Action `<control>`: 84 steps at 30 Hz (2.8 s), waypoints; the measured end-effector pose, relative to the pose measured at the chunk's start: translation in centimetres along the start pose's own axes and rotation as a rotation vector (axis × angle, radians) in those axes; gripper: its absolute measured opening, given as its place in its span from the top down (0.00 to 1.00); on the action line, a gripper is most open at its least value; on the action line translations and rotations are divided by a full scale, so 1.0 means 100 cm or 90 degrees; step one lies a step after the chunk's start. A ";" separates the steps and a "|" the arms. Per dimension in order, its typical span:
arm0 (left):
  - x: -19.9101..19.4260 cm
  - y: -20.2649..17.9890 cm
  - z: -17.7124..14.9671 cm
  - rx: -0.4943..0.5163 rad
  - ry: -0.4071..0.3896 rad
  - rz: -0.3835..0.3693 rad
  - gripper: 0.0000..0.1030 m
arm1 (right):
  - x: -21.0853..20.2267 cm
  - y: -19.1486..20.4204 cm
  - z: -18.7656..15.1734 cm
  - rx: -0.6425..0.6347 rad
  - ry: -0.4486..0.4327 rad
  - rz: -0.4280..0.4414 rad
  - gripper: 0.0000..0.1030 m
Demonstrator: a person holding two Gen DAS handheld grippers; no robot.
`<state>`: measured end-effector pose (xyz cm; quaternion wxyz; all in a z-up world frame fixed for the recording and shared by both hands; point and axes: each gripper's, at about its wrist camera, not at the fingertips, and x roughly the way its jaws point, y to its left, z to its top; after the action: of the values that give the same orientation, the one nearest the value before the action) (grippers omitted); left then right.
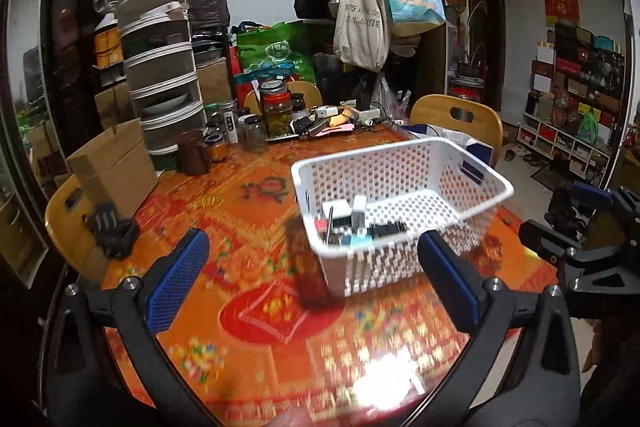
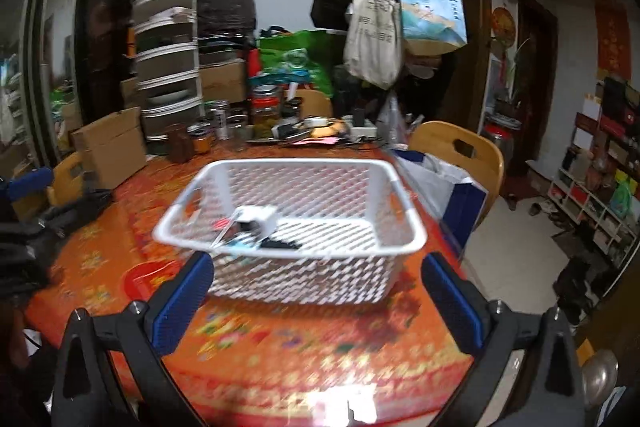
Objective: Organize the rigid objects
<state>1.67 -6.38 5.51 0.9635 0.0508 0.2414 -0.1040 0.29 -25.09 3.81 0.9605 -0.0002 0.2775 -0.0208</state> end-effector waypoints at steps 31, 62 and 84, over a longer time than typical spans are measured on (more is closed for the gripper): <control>-0.052 -0.014 -0.033 -0.048 -0.008 -0.003 0.00 | -0.049 -0.015 -0.031 0.029 0.006 -0.009 0.00; -0.045 -0.015 -0.043 -0.043 0.013 -0.004 0.00 | -0.047 -0.006 -0.031 0.010 0.014 -0.002 0.00; -0.041 -0.018 -0.042 -0.039 0.019 -0.007 0.00 | -0.046 -0.006 -0.031 0.008 0.011 0.000 0.00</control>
<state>-4.20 -6.80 3.73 0.9603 0.0217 0.2592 -0.1007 -5.22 -25.43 3.65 0.9581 0.0058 0.2854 -0.0221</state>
